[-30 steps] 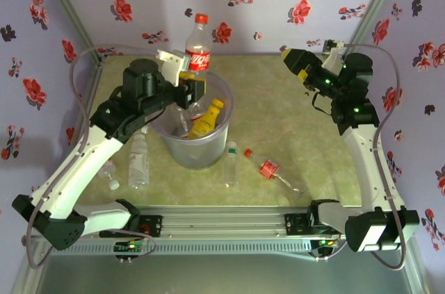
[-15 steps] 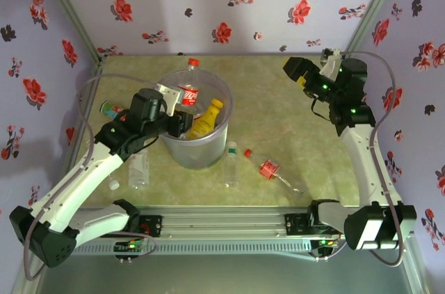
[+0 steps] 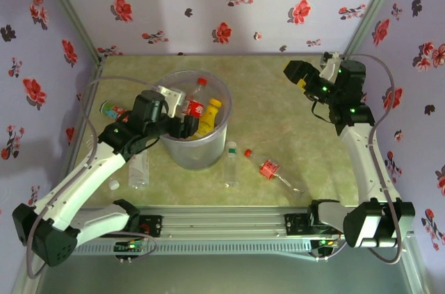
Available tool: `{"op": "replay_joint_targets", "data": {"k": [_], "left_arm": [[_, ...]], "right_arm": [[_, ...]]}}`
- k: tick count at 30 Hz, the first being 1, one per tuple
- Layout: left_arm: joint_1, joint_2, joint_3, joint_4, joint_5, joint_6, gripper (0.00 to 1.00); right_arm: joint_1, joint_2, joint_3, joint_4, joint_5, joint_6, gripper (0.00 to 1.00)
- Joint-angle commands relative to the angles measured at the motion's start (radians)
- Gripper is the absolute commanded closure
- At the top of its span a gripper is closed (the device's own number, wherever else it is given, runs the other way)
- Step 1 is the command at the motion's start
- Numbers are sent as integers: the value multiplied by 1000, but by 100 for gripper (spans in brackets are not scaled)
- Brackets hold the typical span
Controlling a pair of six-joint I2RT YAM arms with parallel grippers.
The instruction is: Put the plastic bottles in the bin
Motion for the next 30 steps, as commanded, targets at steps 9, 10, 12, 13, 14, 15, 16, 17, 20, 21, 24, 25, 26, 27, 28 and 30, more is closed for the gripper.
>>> {"op": "replay_joint_targets", "data": {"k": [9, 10, 12, 13, 14, 15, 16, 17, 20, 21, 24, 25, 26, 27, 28, 30], "left_arm": [[26, 133, 139, 69, 14, 0, 24], [27, 144, 145, 75, 16, 0, 26], [28, 164, 154, 75, 19, -2, 31], [28, 171, 156, 70, 19, -3, 35], [29, 174, 155, 68, 15, -7, 39], [31, 175, 149, 66, 6, -11, 44], [30, 174, 142, 63, -1, -15, 49], [31, 172, 132, 59, -7, -17, 53], [31, 169, 100, 38, -22, -33, 60], [31, 168, 88, 33, -21, -40, 62], [31, 153, 35, 35, -23, -65, 64], [31, 149, 17, 43, -23, -74, 64], [30, 145, -6, 55, -22, -86, 65], [31, 145, -26, 66, -23, -97, 65], [30, 146, -40, 78, -23, -105, 65], [31, 157, -63, 105, -22, -119, 66]], "right_arm": [[-10, 0, -12, -38, 20, -49, 1], [-10, -3, -12, -42, 22, -51, 1], [-10, -3, -14, -51, 25, -60, 1], [-10, -4, -13, -56, 27, -62, 1], [-10, -4, -13, -62, 30, -68, 1], [-10, -4, -12, -67, 33, -72, 1], [-10, -4, -12, -71, 36, -75, 1], [-11, -3, -14, -73, 36, -78, 1], [-11, 2, -16, -82, 33, -81, 1], [-11, 7, -13, -97, 27, -87, 1], [-10, 12, 47, -293, 92, -186, 1], [-10, 9, 61, -357, 130, -214, 1], [-7, -1, 69, -415, 164, -238, 1], [-6, -11, 69, -459, 189, -248, 1], [-1, -21, 62, -486, 199, -250, 1], [30, -36, 43, -537, 220, -248, 1]]}}
